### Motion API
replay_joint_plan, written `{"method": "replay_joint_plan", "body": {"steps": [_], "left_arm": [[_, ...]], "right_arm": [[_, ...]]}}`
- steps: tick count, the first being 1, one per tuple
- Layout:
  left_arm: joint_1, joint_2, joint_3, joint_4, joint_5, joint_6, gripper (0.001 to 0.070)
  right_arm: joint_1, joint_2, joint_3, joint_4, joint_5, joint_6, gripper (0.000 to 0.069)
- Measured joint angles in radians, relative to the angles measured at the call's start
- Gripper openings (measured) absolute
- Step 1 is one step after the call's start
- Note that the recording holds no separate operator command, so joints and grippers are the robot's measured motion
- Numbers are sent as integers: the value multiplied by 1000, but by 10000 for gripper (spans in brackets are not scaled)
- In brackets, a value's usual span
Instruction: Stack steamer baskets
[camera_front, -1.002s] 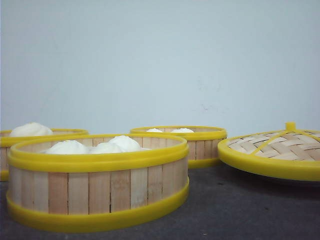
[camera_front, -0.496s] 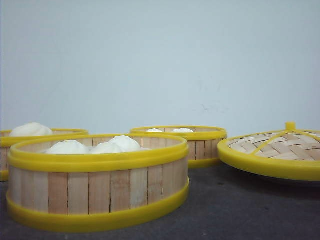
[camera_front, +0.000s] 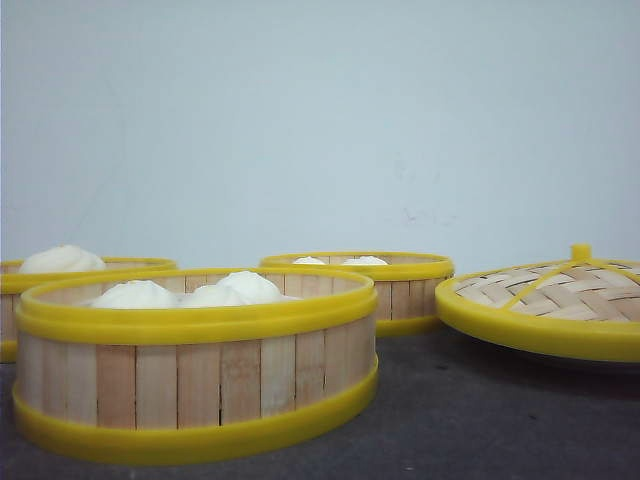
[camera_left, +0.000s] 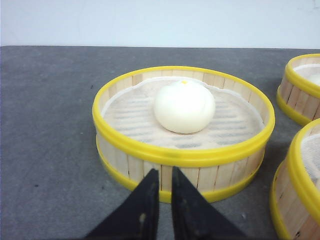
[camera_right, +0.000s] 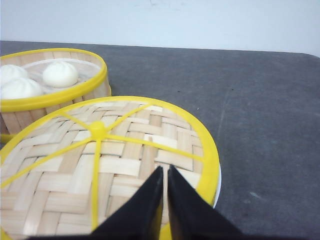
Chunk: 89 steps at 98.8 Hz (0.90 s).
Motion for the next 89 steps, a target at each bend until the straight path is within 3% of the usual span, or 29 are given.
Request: {"method": "replay_joint_plan", "body": {"steps": [12, 32, 40, 53, 66, 89], "left_arm": [[0, 0, 0, 0, 0, -17, 18], [0, 0, 23, -15, 3, -145, 18], [0, 5, 102, -13, 21, -216, 18], [0, 26, 287, -3, 29, -261, 18], [0, 133, 470, -129, 52, -251, 18], [0, 381, 742, -391, 53, -112, 18]], "right_arm": [[0, 0, 0, 0, 0, 0, 10], [0, 1, 36, 43, -34, 128, 10], [0, 8, 129, 59, -38, 187, 10], [0, 66, 315, 46, -39, 227, 10], [0, 206, 475, -61, -58, 233, 10], [0, 495, 724, -267, -83, 184, 10]]}}
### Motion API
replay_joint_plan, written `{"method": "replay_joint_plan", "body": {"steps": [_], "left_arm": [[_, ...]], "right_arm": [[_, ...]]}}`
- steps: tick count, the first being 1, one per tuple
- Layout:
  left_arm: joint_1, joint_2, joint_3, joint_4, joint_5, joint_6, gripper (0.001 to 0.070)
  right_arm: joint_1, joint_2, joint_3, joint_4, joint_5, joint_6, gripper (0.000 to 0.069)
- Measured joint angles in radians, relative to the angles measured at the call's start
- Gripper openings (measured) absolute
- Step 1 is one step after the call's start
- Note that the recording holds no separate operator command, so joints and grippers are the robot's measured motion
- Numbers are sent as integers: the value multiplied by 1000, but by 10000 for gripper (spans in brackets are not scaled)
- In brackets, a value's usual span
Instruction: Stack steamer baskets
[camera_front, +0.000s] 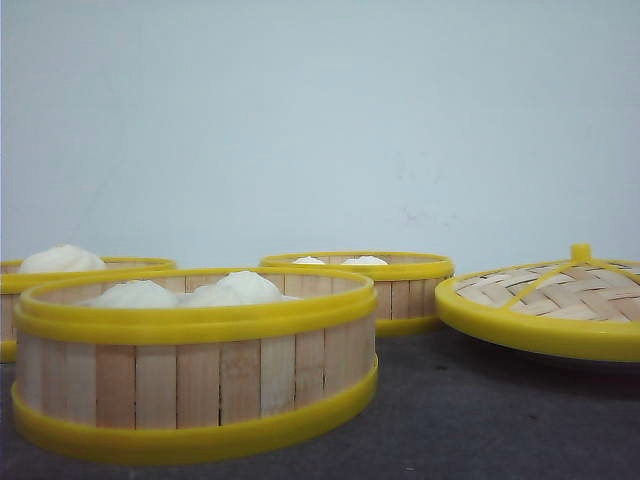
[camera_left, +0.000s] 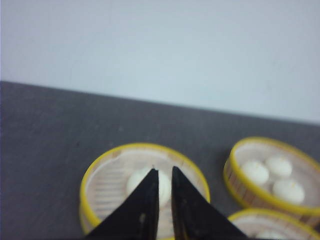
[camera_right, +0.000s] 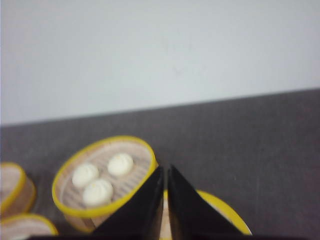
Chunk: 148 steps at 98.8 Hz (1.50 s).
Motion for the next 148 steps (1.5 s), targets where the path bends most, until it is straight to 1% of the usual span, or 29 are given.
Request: {"method": "replay_joint_plan", "body": {"steps": [9, 17, 30, 53, 57, 60, 64, 65, 70, 74, 77, 81, 87, 90, 96, 107, 114, 120, 131, 148], "left_arm": [[0, 90, 46, -55, 0, 42, 18], [0, 155, 47, -79, 0, 64, 18], [0, 247, 47, -109, 0, 81, 18], [0, 315, 47, -128, 0, 84, 18], [0, 322, 47, -131, 0, 84, 18], [0, 323, 47, -134, 0, 84, 18], [0, 322, 47, -135, 0, 84, 19], [0, 322, 47, -135, 0, 84, 20], [0, 322, 47, -134, 0, 84, 50], [0, 322, 47, -135, 0, 84, 99], [0, 322, 47, -135, 0, 84, 146], [0, 322, 47, -134, 0, 84, 211], [0, 322, 47, -135, 0, 84, 287], [0, 322, 47, -135, 0, 84, 309], [0, 322, 47, -135, 0, 84, 330], [0, 322, 47, -135, 0, 84, 332], [0, 322, 47, -135, 0, 84, 332], [0, 323, 47, -135, 0, 84, 332], [0, 328, 47, -135, 0, 84, 332], [0, 328, 47, -141, 0, 84, 332]], "right_arm": [[0, 119, 77, -85, -4, -37, 10], [0, 209, 114, -128, -8, -63, 10], [0, 318, 116, -161, -12, -102, 10], [0, 406, 116, -183, -15, -135, 10], [0, 415, 116, -183, -20, -140, 21], [0, 418, 116, -183, -21, -142, 50], [0, 419, 116, -183, -21, -144, 127], [0, 420, 116, -182, -21, -145, 165], [0, 421, 116, -182, -22, -145, 311], [0, 426, 116, -182, -22, -145, 424], [0, 432, 116, -182, -22, -145, 488], [0, 442, 116, -182, -22, -145, 542], [5, 460, 116, -182, -22, -144, 583], [9, 469, 116, -181, -23, -144, 591], [25, 493, 116, -164, -27, -140, 599], [66, 564, 116, -64, -50, -125, 604], [96, 632, 121, 14, -55, -110, 604], [118, 706, 145, 46, -55, -97, 604], [145, 860, 241, 58, -55, -89, 604], [159, 1111, 448, 53, -55, -88, 604]]}}
